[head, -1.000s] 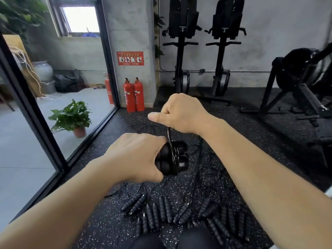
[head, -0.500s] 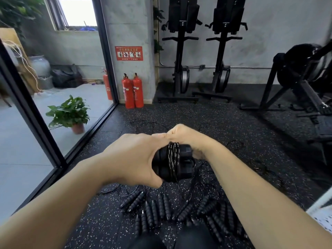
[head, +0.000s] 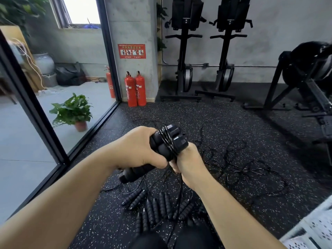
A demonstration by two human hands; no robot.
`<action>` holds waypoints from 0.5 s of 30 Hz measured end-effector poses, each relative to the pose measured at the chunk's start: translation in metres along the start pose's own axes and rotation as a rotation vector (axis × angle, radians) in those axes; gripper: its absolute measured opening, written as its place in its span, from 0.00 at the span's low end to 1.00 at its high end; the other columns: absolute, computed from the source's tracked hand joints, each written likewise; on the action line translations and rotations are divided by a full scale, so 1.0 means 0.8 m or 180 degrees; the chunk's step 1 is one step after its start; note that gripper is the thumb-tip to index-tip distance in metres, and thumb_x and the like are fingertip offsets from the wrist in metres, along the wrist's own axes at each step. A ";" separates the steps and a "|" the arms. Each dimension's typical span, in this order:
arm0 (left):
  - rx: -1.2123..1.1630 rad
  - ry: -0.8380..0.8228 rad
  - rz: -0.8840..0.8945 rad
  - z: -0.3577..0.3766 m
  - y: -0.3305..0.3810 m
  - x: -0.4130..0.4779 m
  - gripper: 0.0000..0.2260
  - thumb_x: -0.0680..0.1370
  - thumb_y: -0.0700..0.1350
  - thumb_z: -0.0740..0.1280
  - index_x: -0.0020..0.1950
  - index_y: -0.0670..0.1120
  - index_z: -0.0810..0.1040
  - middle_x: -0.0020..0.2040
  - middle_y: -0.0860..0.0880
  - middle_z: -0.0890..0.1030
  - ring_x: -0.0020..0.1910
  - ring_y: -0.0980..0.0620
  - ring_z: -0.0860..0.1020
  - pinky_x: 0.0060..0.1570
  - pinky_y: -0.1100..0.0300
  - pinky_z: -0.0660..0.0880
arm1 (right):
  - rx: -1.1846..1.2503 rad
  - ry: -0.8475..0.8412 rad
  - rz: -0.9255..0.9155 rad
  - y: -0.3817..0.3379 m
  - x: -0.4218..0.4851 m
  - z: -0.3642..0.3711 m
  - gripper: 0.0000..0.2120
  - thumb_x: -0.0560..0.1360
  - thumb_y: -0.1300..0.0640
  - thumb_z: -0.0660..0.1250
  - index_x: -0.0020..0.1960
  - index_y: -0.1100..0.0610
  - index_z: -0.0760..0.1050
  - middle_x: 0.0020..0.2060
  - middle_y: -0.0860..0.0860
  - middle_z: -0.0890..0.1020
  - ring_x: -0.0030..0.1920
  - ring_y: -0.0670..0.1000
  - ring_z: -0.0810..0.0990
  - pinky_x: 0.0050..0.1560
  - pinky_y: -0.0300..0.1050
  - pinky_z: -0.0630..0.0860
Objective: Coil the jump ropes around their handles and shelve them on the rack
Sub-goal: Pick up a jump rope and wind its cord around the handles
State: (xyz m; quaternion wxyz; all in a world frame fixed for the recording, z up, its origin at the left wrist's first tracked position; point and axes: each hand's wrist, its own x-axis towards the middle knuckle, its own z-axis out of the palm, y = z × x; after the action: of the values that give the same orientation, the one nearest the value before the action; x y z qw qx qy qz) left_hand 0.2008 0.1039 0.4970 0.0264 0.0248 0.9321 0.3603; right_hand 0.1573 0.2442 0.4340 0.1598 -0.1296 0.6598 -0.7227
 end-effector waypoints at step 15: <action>-0.0114 0.0041 -0.0269 -0.006 0.004 0.008 0.11 0.65 0.42 0.76 0.41 0.42 0.76 0.31 0.53 0.78 0.29 0.56 0.75 0.35 0.59 0.76 | 0.0204 -0.0175 -0.0658 -0.008 -0.033 -0.005 0.15 0.73 0.48 0.68 0.29 0.48 0.75 0.25 0.47 0.68 0.24 0.44 0.61 0.25 0.34 0.60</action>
State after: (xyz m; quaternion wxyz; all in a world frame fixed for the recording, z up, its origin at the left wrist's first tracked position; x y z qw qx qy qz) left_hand 0.1945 0.1038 0.5026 0.0360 -0.0173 0.9259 0.3755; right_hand 0.1795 0.2587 0.4405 0.1064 -0.2116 0.6149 -0.7522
